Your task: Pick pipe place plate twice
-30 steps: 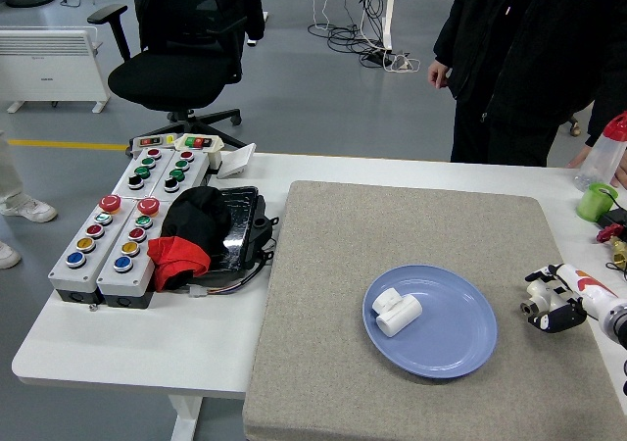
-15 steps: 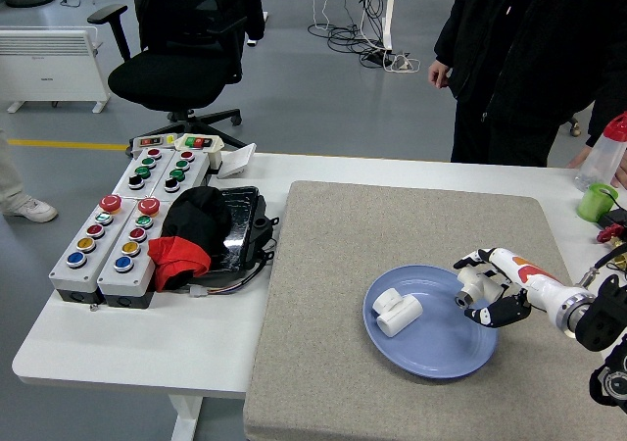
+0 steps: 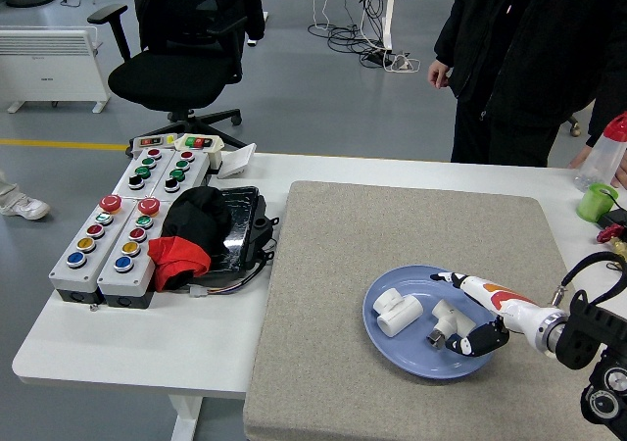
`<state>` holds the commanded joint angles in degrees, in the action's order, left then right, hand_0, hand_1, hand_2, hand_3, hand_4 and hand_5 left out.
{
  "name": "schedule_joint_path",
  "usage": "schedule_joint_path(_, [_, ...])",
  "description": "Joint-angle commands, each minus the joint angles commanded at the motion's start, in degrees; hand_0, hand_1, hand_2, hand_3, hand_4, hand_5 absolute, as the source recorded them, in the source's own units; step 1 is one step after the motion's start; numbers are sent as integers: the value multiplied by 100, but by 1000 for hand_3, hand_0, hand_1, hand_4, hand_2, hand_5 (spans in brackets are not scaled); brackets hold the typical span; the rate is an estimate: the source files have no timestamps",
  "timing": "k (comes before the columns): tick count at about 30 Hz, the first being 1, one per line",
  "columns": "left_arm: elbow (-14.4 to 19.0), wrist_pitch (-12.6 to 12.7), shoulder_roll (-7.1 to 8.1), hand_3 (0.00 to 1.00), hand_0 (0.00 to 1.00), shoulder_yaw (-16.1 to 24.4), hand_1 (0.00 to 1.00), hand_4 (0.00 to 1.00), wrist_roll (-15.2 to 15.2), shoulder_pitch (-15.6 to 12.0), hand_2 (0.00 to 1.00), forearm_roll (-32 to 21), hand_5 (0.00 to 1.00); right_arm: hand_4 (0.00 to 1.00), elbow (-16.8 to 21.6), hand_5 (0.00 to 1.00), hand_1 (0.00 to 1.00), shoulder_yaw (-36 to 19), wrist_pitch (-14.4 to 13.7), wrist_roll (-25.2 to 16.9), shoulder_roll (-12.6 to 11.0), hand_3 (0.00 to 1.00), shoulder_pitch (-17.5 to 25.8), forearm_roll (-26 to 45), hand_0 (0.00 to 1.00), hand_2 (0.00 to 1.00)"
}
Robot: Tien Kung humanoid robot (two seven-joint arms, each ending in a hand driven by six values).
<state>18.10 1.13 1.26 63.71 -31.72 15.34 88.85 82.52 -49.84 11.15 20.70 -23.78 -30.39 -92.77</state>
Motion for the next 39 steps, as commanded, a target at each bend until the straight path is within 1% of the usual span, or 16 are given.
schedule_joint_path(4, [1, 3, 1, 552, 653, -12, 629, 388, 2, 0, 632, -14, 998, 914, 32, 308, 998, -91, 32, 27, -11, 998, 18, -4, 998, 998])
schedule_joint_path(6, [1, 1, 0, 552, 653, -18, 629, 388, 3, 1, 632, -15, 998, 914, 60, 308, 998, -218, -52, -15, -10, 998, 48, -7, 998, 998])
schedule_joint_path(8, [0, 7, -4, 552, 653, -24, 629, 388, 6, -3, 633, -26, 998, 910, 109, 306, 998, -428, -272, -207, -6, 998, 116, -4, 998, 998])
schedule_joint_path(10, [-2, 12, -7, 552, 653, -26, 629, 388, 9, -7, 633, -33, 998, 910, 141, 306, 998, -670, -656, -479, -5, 998, 183, 78, 998, 998])
schedule_joint_path(11, [-2, 12, -7, 552, 653, -26, 629, 388, 9, -8, 633, -34, 998, 910, 144, 306, 998, -710, -784, -533, -5, 998, 192, 89, 998, 998])
schedule_joint_path(13, [-4, 12, -10, 552, 653, -32, 629, 388, 15, -20, 633, -40, 998, 910, 113, 306, 998, -1006, -1282, -967, 2, 998, 301, 533, 998, 998])
schedule_joint_path(14, [-5, 13, -11, 553, 653, -35, 629, 388, 16, -24, 633, -44, 998, 640, 100, 193, 903, -1111, -1505, -1136, 0, 941, 335, 747, 931, 998])
schedule_joint_path(17, [-8, 16, -14, 553, 653, -47, 629, 388, 25, -43, 633, -61, 998, 640, 46, 193, 903, -1512, -2250, -1701, -27, 941, 483, 1491, 931, 998])
schedule_joint_path(19, [-13, 15, -15, 553, 653, -46, 629, 388, 35, -55, 633, -53, 998, 640, -5, 193, 903, -1769, -2691, -1954, -53, 941, 593, 1938, 931, 998])
schedule_joint_path(20, [-14, 15, -15, 552, 653, -46, 630, 387, 39, -59, 633, -51, 998, 575, -23, 254, 852, -1858, -2899, -2020, -58, 890, 630, 2199, 878, 956])
schedule_joint_path(21, [-17, 17, -16, 552, 653, -47, 630, 387, 46, -65, 633, -50, 998, 575, -55, 254, 852, -1998, -2987, -2077, -64, 890, 702, 2422, 878, 956])
schedule_joint_path(26, [-36, 30, -21, 552, 653, -30, 630, 387, 78, -100, 633, -32, 998, 575, -213, 254, 852, -2624, -2958, -2067, 1, 890, 1085, 3614, 878, 956])
schedule_joint_path(27, [-38, 32, -21, 553, 653, -27, 632, 387, 82, -103, 632, -29, 998, 546, -231, 387, 814, -2717, -2945, -2064, 16, 862, 1145, 3875, 839, 904])
schedule_joint_path(31, [-54, 43, -20, 553, 653, -6, 632, 387, 109, -119, 632, -4, 998, 546, -283, 387, 814, -3092, -2911, -2062, 125, 862, 1465, 4843, 839, 904])
schedule_joint_path(32, [-60, 45, -21, 553, 653, 11, 631, 387, 116, -121, 632, 16, 998, 538, -292, 418, 799, -3226, -2907, -2066, 166, 848, 1599, 5104, 828, 879])
schedule_joint_path(39, [-70, 42, -8, 552, 653, 38, 631, 386, 136, -125, 633, 57, 998, 531, -296, 438, 790, -3642, -2939, -2063, 291, 844, 2037, 6683, 817, 875])
